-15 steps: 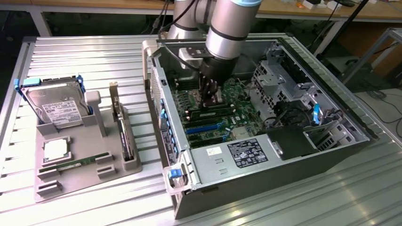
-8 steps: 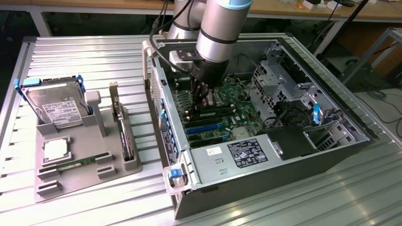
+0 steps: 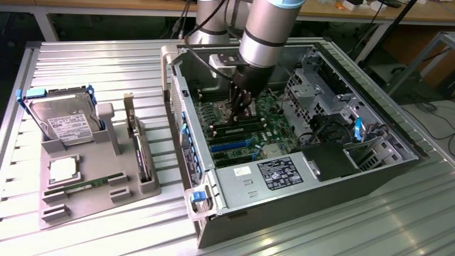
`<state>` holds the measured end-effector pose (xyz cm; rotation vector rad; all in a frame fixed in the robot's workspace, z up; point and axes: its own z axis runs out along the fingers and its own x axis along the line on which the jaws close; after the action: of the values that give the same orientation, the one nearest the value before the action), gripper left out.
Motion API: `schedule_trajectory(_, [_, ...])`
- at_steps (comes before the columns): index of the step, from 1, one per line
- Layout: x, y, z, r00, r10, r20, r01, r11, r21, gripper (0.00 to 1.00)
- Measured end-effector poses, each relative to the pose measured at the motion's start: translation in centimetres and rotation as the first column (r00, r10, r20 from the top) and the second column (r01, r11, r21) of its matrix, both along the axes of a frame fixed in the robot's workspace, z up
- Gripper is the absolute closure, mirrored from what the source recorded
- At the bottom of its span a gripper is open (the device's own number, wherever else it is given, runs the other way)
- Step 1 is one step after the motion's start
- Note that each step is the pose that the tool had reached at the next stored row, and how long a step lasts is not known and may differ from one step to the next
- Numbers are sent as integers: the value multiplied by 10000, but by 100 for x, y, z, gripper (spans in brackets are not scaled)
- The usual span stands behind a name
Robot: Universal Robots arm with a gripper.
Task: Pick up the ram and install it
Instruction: 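Press down the ram until it locks into place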
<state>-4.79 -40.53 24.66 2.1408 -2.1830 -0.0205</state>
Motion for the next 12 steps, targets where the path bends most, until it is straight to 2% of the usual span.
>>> schedule_trajectory(4, [253, -1, 2, 10000, 0, 13, 0, 10000, -4, 89])
schedule_trajectory(9, [617, -1, 2, 9999, 0, 163, 0, 10000, -4, 89])
schedule_trajectory(10, [700, -1, 1, 9998, 1, 208, -1, 10000, -3, 89])
schedule_trajectory(11, [816, -1, 43, 9997, 1, 257, -1, 10000, -6, 89])
schedule_trajectory(12, [832, 0, 102, 9997, 1, 260, -1, 10000, 1, 89])
